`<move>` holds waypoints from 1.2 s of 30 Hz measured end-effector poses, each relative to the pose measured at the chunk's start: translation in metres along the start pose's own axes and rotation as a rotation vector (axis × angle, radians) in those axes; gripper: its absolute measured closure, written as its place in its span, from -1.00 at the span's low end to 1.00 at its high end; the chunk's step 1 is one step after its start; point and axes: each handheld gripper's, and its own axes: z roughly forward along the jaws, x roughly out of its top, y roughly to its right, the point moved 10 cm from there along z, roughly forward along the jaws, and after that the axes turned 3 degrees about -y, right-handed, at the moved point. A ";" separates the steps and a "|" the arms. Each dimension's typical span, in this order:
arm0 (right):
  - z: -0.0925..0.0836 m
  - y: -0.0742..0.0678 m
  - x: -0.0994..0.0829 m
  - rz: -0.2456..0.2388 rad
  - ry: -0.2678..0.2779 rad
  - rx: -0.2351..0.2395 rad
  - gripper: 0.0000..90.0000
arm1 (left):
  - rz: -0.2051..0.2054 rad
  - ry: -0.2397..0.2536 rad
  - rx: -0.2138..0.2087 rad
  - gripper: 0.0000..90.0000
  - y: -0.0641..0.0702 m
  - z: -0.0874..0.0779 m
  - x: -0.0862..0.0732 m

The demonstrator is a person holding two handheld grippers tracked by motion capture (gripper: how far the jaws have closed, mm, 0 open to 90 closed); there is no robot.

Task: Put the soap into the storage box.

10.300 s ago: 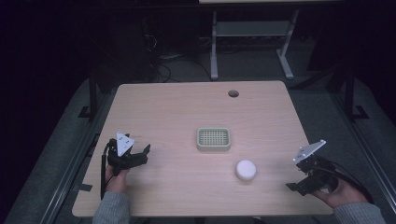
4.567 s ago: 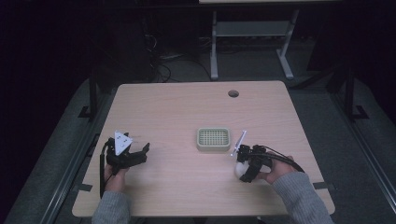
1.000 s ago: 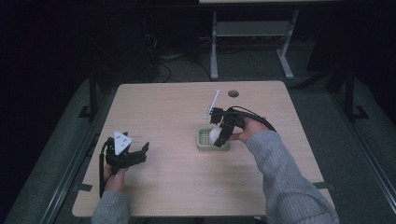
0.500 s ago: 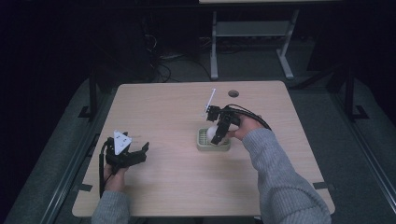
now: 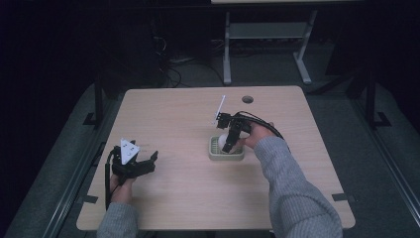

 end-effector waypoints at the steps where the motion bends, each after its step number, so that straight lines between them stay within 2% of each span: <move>1: 0.002 0.001 0.001 0.004 -0.002 -0.004 -0.47 | -0.002 0.000 0.000 -0.67 0.000 0.000 0.000; 13: 0.015 0.008 -0.001 0.014 -0.024 -0.005 -0.47 | -0.003 -0.005 0.000 -0.67 -0.001 0.000 -0.001; 36: 0.024 0.010 0.001 0.021 -0.041 -0.012 -0.47 | -0.011 -0.001 0.001 -0.67 -0.002 -0.001 0.000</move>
